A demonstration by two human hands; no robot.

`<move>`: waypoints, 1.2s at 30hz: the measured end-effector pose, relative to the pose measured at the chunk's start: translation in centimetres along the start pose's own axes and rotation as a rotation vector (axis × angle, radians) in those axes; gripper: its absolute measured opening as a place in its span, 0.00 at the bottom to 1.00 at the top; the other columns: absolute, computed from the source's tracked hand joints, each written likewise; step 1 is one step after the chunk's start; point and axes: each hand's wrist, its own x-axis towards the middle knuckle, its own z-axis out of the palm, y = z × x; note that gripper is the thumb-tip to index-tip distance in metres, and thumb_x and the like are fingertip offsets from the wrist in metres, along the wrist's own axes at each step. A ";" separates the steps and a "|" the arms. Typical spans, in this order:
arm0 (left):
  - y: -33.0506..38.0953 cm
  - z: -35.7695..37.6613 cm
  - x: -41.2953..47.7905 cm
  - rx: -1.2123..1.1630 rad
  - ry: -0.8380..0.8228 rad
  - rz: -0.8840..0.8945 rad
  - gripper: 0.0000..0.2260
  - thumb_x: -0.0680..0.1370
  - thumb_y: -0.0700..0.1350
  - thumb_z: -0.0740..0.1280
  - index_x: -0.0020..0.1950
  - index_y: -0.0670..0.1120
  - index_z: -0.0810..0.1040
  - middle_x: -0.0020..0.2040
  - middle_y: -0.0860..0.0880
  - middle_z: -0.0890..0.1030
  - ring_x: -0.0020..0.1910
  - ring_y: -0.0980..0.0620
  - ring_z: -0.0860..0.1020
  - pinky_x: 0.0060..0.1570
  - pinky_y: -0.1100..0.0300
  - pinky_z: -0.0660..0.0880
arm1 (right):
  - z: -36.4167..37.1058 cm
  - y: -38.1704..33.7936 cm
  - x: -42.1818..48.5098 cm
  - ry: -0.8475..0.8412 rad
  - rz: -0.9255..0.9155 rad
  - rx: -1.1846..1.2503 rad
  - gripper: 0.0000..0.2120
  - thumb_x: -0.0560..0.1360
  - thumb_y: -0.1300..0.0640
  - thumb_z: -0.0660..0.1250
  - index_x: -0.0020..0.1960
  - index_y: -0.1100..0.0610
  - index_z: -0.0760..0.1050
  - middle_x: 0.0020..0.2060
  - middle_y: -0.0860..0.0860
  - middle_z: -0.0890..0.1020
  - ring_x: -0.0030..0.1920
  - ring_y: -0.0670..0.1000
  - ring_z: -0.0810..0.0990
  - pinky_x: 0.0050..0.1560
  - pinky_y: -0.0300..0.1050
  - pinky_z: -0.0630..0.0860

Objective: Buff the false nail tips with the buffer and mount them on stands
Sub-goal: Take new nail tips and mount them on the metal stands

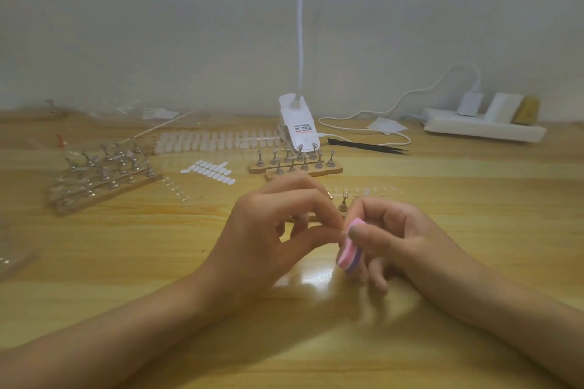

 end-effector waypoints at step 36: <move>0.0 -0.1 -0.1 -0.045 -0.007 0.006 0.06 0.73 0.44 0.74 0.39 0.42 0.82 0.42 0.54 0.77 0.32 0.52 0.73 0.30 0.65 0.65 | 0.1 -0.1 -0.2 -0.049 -0.031 0.012 0.15 0.72 0.47 0.74 0.42 0.58 0.77 0.35 0.53 0.84 0.26 0.44 0.77 0.27 0.35 0.73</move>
